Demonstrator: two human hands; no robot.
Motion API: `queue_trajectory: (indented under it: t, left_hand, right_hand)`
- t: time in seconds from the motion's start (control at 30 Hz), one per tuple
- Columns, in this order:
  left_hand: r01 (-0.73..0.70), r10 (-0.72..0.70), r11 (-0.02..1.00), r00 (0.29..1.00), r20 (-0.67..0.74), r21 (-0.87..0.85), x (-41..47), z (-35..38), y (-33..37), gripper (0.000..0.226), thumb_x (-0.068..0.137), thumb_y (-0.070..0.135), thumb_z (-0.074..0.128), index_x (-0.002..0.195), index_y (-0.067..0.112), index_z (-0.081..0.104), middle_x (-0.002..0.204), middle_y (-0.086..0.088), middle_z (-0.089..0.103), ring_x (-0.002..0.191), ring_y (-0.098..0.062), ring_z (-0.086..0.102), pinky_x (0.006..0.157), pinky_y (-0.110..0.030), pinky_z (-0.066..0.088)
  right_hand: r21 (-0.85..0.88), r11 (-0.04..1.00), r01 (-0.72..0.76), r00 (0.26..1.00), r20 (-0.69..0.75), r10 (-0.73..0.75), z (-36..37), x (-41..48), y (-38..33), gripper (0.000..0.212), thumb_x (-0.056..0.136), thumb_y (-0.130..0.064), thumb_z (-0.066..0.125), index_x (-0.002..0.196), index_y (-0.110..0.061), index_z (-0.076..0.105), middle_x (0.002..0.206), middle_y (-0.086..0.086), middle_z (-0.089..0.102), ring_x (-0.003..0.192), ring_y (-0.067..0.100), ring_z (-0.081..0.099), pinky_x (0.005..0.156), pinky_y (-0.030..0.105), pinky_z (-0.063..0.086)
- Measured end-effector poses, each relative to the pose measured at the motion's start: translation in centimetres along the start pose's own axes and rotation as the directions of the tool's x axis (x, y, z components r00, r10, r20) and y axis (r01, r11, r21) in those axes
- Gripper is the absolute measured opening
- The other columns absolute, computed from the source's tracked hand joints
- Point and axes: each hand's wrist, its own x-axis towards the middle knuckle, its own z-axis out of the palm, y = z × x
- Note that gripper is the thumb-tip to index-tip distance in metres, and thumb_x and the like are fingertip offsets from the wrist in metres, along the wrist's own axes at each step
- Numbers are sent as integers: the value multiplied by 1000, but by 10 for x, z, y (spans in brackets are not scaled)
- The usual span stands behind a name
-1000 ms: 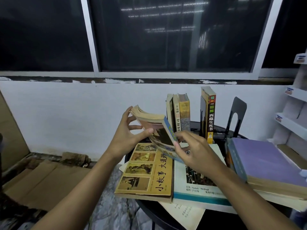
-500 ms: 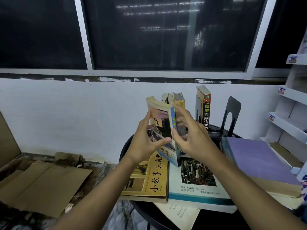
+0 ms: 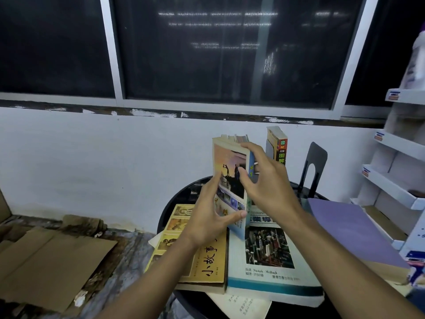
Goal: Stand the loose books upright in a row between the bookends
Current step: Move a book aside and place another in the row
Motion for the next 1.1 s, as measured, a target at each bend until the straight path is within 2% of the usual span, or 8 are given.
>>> queue_trajectory:
  t: [0.17,0.33,0.53,0.67,0.73,0.87,1.0,1.1]
  left_hand:
    - [-57,54,997,997,55,55,18,9,17,98,76,52,84,155,50,26,152,22,35,140,5,35,117,-39,42]
    - [-96,97,979,995,2,177,45,15,31,85,85,53,76,156,37,31,158,11,35,145,-7,32,120,-39,34]
    - [-90,141,894,986,-85,438,95,24,38,73,90,41,73,153,40,36,165,3,23,154,-20,13,124,-56,13]
    - [-30,99,788,992,-79,615,124,30,34,68,91,40,72,148,47,37,170,2,6,156,-24,-9,119,-67,-6]
    - [-2,79,767,993,-91,642,134,29,30,65,91,39,72,145,48,38,170,2,4,156,-28,-10,117,-71,-5]
    - [18,41,816,995,-90,577,141,26,19,68,93,29,72,148,47,37,169,3,6,155,-37,-7,118,-74,9]
    - [-13,61,888,994,-89,460,140,26,11,70,91,18,74,147,42,39,164,0,15,153,-35,9,113,-64,36]
    - [-19,70,908,992,-105,420,143,26,9,66,89,17,76,143,37,44,165,-1,15,152,-29,18,112,-59,40]
  right_hand:
    - [-109,990,-85,986,-152,68,-35,8,2,50,94,-16,66,139,-25,46,103,-1,66,83,10,62,65,-3,38]
    - [-265,950,-163,971,-214,107,-76,21,8,49,92,-19,66,137,-23,47,83,-2,60,73,20,58,67,26,43]
    - [-315,929,-195,973,-185,141,-94,30,21,49,93,-17,64,138,-22,44,81,-4,56,66,7,51,62,19,32]
    - [-348,918,-192,975,-175,138,-86,39,22,44,93,-16,61,135,-19,45,79,-8,55,76,25,60,69,38,50]
    - [-337,927,-167,980,-157,119,-82,44,19,42,94,-15,61,132,-16,46,90,1,63,84,30,62,73,46,55]
    - [-287,948,-134,986,-131,100,-74,54,12,45,95,-13,62,137,-15,44,94,4,62,85,23,61,72,44,56]
    - [-304,946,-112,989,-129,75,-74,60,5,42,95,-13,63,134,-15,45,92,1,55,83,18,58,58,23,47]
    - [-335,936,-106,989,-137,63,-76,66,1,42,95,-14,63,133,-16,46,92,-1,53,78,16,51,50,11,31]
